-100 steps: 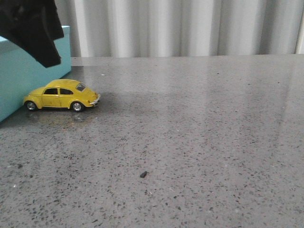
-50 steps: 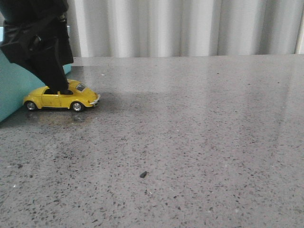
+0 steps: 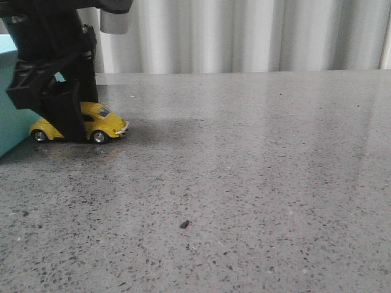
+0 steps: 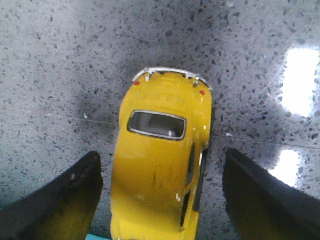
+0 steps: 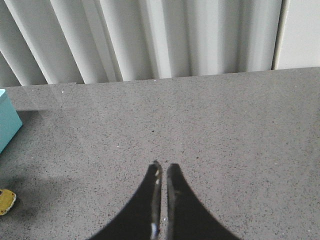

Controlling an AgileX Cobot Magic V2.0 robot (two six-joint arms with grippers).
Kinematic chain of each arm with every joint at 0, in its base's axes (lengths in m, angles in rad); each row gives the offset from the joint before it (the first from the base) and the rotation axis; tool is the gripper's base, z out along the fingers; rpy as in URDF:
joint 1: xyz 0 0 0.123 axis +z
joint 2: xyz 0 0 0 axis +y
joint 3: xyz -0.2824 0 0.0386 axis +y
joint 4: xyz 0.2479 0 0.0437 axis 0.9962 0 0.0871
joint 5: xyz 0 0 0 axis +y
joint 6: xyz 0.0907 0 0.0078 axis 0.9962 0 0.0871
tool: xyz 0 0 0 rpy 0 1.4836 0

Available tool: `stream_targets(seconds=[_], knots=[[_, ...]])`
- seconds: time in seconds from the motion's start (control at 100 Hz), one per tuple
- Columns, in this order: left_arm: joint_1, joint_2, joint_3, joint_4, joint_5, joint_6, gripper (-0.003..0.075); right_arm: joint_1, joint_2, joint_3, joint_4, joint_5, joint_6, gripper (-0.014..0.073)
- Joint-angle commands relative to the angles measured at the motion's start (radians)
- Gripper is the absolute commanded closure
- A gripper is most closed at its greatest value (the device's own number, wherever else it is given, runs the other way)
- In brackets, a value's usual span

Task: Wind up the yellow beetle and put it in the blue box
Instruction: 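Close the left gripper around the car's body, then lift the car with the left gripper and carry it over the box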

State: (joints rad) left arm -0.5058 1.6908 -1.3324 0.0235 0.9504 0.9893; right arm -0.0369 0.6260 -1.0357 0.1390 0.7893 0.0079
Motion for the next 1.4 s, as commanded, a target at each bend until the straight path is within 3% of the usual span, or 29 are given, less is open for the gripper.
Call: stream_targets(seconds=[0.0, 0.22, 0.55, 0.84, 1.05, 1.39], knots=[[-0.008, -0.035, -0.029, -0.001, -0.027, 0.0, 0.0248, -0.002, 0.002, -0.017, 0.002, -0.083, -0.008, 0.0655], [-0.008, -0.019, -0.029, -0.001, -0.029, 0.0, 0.0263, -0.002, 0.002, -0.015, 0.002, -0.082, -0.008, 0.0655], [-0.008, -0.015, -0.029, -0.001, -0.027, 0.0, 0.0524, -0.002, 0.002, -0.015, 0.002, -0.085, -0.008, 0.0655], [-0.008, -0.021, -0.055, -0.001, 0.015, -0.006, 0.0626, -0.002, 0.002, -0.015, 0.002, -0.1, -0.008, 0.0655], [-0.008, -0.025, -0.175, -0.037, 0.088, -0.016, 0.0664, -0.002, 0.002, -0.015, 0.002, -0.117, -0.008, 0.0655], [-0.008, -0.026, -0.517, -0.132, 0.266, -0.17, 0.0741, -0.002, 0.002, -0.015, 0.002, -0.161, -0.008, 0.0655]])
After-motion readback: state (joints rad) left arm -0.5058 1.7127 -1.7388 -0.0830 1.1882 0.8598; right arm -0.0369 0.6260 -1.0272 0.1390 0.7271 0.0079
